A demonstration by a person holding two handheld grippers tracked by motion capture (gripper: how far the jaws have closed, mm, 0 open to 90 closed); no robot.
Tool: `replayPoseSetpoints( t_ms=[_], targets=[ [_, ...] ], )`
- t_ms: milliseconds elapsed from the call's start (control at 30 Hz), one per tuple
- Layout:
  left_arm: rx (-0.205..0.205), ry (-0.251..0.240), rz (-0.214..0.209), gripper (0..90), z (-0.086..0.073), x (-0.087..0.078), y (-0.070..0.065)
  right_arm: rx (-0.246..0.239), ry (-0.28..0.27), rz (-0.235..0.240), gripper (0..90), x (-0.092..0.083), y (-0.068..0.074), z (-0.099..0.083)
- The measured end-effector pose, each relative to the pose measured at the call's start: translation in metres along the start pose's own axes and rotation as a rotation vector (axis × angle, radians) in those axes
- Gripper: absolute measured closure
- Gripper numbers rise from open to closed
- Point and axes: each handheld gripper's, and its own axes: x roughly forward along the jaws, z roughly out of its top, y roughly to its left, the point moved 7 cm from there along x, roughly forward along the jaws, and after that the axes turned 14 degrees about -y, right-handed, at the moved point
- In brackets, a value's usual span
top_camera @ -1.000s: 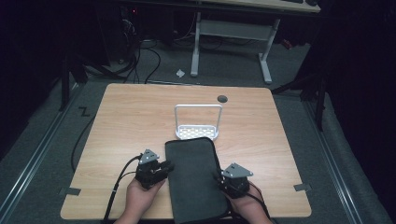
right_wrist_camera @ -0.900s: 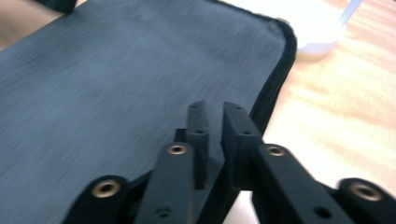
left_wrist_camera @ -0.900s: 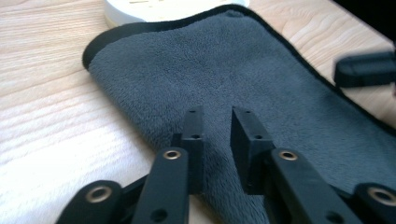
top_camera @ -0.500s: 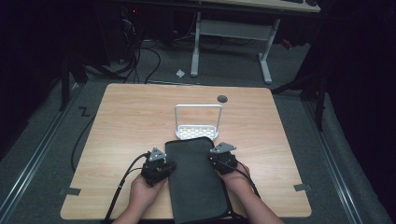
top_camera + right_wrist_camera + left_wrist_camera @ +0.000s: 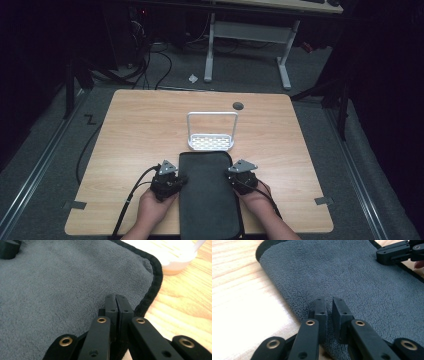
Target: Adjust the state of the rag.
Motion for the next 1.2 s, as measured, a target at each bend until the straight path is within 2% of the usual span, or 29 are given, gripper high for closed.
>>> replayPoseSetpoints(
  t_ms=[300,533,667,767,867,967,1033,1133,1200],
  targets=[
    [-0.016,0.02,-0.042,82.4,-0.009,-0.011,-0.013,-0.007,-0.006,0.034,87.0,-0.02,0.012,-0.01],
    [0.017,0.056,-0.058,82.4,-0.016,-0.023,-0.03,-0.015,-0.007,0.064,85.8,-0.039,0.024,-0.019],
    [0.004,0.067,-0.073,81.1,-0.015,-0.023,-0.03,-0.012,-0.009,0.077,85.1,-0.044,0.027,-0.021],
    [-0.002,0.043,-0.055,77.2,-0.009,-0.024,-0.023,-0.006,-0.003,0.08,84.7,-0.043,0.027,-0.02],
    [-0.028,0.003,-0.024,73.4,0.0,-0.026,-0.008,-0.008,-0.003,0.083,84.6,-0.043,0.027,-0.02],
    [-0.089,-0.033,0.013,60.8,0.01,-0.019,0.007,-0.011,-0.005,0.084,84.5,-0.043,0.027,-0.02],
    [-0.104,-0.053,0.029,52.2,0.016,-0.01,0.014,-0.013,-0.005,0.085,84.4,-0.042,0.027,-0.02],
    [-0.129,-0.033,0.057,46.5,0.017,0.007,0.02,-0.013,-0.005,0.087,84.3,-0.042,0.027,-0.02],
    [-0.13,-0.009,0.102,47.0,0.015,0.013,0.026,-0.014,-0.007,0.087,83.9,-0.043,0.027,-0.02]
  ],
)
